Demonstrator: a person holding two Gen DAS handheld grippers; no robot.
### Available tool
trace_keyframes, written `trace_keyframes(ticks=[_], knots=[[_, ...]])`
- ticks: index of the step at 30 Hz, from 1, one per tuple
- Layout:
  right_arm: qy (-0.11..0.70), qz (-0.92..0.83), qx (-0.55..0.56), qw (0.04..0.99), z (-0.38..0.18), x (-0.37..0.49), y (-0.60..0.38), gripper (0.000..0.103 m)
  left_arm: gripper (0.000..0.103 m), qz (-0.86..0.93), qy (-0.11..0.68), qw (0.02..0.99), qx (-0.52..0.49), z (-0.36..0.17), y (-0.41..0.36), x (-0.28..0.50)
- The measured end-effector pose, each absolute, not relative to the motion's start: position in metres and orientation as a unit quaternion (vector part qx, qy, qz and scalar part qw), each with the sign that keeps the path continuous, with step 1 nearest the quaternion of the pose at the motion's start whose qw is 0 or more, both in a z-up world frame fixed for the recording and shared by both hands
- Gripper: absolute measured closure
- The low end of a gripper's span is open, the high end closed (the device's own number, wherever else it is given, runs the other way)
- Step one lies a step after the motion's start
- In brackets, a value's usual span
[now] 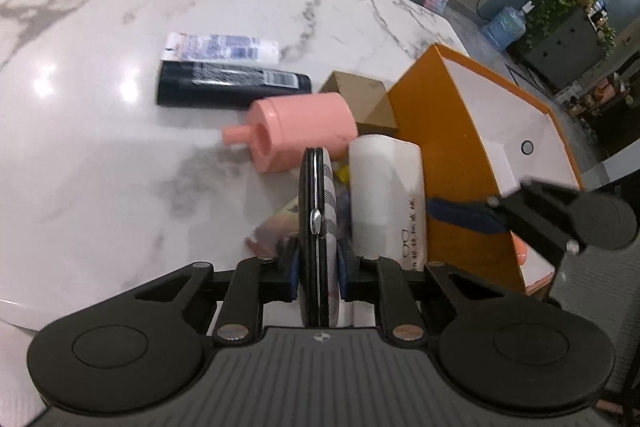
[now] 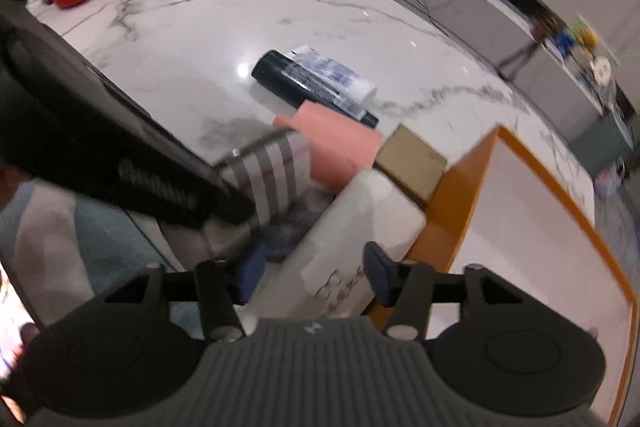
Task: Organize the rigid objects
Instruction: 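Lift the plaid case with the left tool while the right tool grasps the white tube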
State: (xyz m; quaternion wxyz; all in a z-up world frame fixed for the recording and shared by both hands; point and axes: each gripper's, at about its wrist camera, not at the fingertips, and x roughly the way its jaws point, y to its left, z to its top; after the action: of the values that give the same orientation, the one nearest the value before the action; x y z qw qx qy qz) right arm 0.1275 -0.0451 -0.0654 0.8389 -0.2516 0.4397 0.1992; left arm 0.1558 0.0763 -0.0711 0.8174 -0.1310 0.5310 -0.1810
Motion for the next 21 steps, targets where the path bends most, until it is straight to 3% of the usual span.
trace_keyframes(ticks=[5,21], knots=[[0.445,0.156,-0.250,0.846,-0.075,0.102,-0.029,0.032,0.083,-0.173,0.516,0.829,-0.128,-0.064,0.090,0.149],[0.397,-0.016,-0.377,0.837,-0.131,0.100,0.012,0.025,0.083,-0.158,0.498,0.845,-0.115,-0.068,0.121,0.133]])
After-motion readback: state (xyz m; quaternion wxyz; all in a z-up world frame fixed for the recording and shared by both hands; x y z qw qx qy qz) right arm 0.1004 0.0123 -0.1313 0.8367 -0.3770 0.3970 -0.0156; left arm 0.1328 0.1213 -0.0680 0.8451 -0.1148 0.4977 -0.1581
